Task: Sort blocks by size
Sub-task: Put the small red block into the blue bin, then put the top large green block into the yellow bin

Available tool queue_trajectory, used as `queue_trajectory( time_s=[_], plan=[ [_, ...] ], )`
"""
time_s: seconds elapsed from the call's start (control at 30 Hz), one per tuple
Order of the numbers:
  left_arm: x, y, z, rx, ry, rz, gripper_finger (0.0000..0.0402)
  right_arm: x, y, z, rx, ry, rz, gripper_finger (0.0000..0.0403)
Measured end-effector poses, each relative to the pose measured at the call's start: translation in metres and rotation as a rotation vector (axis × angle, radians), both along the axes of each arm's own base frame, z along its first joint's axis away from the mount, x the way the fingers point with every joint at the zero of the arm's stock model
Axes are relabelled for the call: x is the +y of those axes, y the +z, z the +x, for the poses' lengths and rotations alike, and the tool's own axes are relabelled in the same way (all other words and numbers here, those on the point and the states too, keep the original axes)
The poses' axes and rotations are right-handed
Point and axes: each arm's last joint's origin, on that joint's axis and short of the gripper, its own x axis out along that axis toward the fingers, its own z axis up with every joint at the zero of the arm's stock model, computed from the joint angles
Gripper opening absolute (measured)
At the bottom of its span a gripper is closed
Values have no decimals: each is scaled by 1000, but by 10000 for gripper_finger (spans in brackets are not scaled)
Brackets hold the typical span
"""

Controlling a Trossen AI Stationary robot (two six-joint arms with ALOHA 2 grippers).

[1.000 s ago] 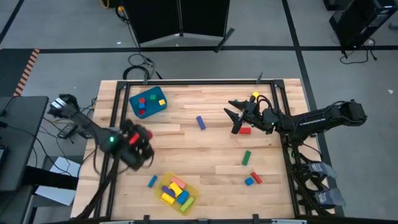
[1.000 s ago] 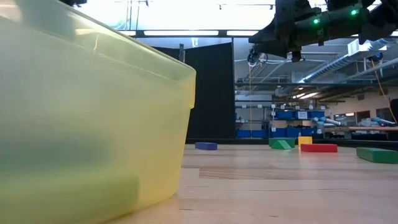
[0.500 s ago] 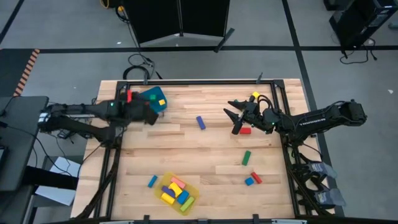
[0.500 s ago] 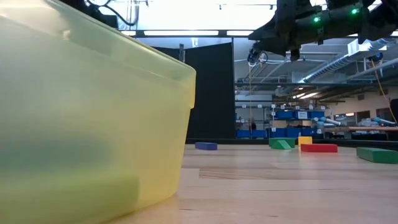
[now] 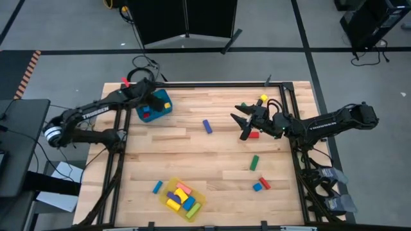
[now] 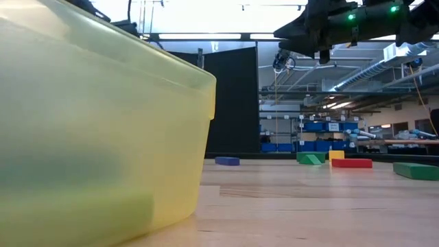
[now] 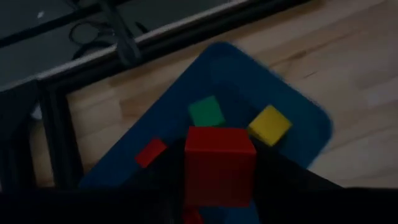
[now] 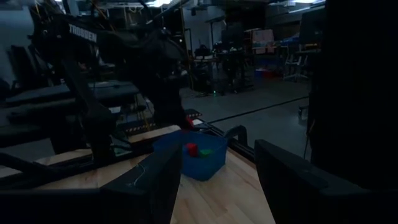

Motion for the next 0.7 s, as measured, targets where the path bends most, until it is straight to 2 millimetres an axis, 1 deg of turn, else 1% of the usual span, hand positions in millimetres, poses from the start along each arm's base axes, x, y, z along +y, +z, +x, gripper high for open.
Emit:
queue_trajectory(
  time_s=[0.03,0.1,0.27,0.33,0.4,0.47,0.57,0.7],
  plan=[
    [1,-3,-2,5,9,-3,141,0,0,0,-1,1,0,213],
    [3,-8,-3,5,9,6,163,0,0,0,-3,2,0,213],
    [3,-14,-5,14,6,1,265,0,0,0,-3,2,0,213],
    [3,-13,-4,15,-13,11,297,0,0,0,-3,2,0,213],
    [2,-11,-2,-8,-33,17,320,0,0,0,-2,1,13,213],
    [0,-7,2,-63,-84,24,333,-1,-4,0,16,-21,46,213],
    [-9,6,10,-182,-192,63,338,-7,-13,-1,75,-64,119,213],
    [-33,29,16,-318,-336,162,328,-18,-26,-3,250,-146,234,214]
  ],
)
